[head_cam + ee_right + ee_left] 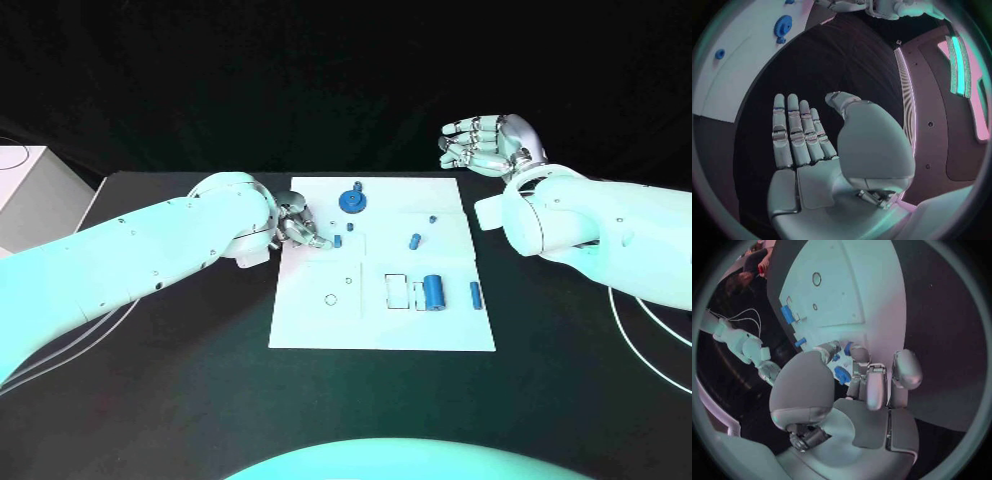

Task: Assemble the parts on the task board

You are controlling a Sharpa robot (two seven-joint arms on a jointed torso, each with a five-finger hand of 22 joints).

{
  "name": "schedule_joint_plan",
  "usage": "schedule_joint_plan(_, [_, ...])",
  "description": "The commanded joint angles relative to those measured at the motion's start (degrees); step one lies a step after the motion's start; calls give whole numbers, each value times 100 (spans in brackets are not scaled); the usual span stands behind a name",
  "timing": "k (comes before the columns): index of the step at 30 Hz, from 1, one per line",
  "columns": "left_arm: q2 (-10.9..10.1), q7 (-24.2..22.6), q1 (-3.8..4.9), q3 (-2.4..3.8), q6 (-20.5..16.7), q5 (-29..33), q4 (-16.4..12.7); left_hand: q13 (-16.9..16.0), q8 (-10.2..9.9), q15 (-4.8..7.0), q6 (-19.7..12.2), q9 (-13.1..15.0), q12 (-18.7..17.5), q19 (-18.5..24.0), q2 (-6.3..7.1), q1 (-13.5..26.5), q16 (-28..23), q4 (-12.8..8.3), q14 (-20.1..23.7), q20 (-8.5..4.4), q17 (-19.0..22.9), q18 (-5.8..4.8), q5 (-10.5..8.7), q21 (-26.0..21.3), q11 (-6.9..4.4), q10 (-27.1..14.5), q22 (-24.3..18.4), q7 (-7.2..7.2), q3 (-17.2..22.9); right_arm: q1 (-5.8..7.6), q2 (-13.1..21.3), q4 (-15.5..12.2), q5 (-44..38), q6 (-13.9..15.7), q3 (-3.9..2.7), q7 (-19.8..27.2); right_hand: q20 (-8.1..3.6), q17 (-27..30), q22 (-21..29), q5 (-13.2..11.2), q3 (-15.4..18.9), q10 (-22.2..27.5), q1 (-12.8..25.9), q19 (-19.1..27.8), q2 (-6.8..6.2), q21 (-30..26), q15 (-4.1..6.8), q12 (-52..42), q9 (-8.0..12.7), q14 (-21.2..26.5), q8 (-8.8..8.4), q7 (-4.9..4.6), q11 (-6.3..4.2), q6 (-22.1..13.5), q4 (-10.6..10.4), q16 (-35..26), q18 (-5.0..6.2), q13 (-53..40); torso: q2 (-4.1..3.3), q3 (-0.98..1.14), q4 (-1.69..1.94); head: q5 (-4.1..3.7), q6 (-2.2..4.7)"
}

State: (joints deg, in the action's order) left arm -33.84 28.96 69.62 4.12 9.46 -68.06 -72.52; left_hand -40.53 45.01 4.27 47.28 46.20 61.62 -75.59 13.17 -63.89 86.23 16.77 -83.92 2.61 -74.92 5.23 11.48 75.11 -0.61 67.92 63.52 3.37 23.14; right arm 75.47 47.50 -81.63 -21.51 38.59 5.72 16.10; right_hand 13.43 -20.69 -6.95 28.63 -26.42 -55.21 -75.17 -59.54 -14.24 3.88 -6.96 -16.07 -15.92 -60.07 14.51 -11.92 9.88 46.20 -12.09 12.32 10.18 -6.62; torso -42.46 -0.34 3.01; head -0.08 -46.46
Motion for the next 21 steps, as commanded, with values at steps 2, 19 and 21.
schedule_joint_plan(2, [-41, 61, -45, -12, 234, 1, -49, 35, 32, -51, -76, 16, -29, 57, 4, -43, -42, -5, -361, -6, -843, 50, -25, -34, 7, -76, -29, 7, -60, -5, 2, -5, -6, -87, 0, 16, 2, 7, 5, 36, 13, -1, 42, 53, 11, -24, -28, 25, 4, -1, -30, -216, 40, -14, 25, -25, 36, 5, 7, -5, 12, 13, 7])
schedule_joint_plan(19, [-328, 63, -57, 229, 406, 7, -481, 376, 183, -139, -427, 96, -52, 259, 58, -742, -163, -13, -223, 84, -613, 107, -73, -224, 105, -580, -275, 110, -430, -40, -3, 14, 6, -92, 6, -7, 6, 14, 18, 38, 17, 2, 49, 61, 14, -24, -32, 27, 6, 2, -35, -220, 43, -16, 26, -38, 36, 17, 8, 6, 5, 2, 35])
schedule_joint_plan(21, [-370, 58, -72, 282, 383, 21, -556, 422, 190, -147, -449, 97, -68, 277, 57, -774, -176, -10, -209, 90, -589, 111, -96, -240, 114, -631, -297, 120, -465, -44, 0, 16, 6, -91, 6, -9, 7, 16, 21, 38, 19, 3, 51, 63, 14, -24, -32, 28, 7, 3, -36, -221, 44, -17, 26, -41, 36, 20, 9, 6, 7, 0, 40])
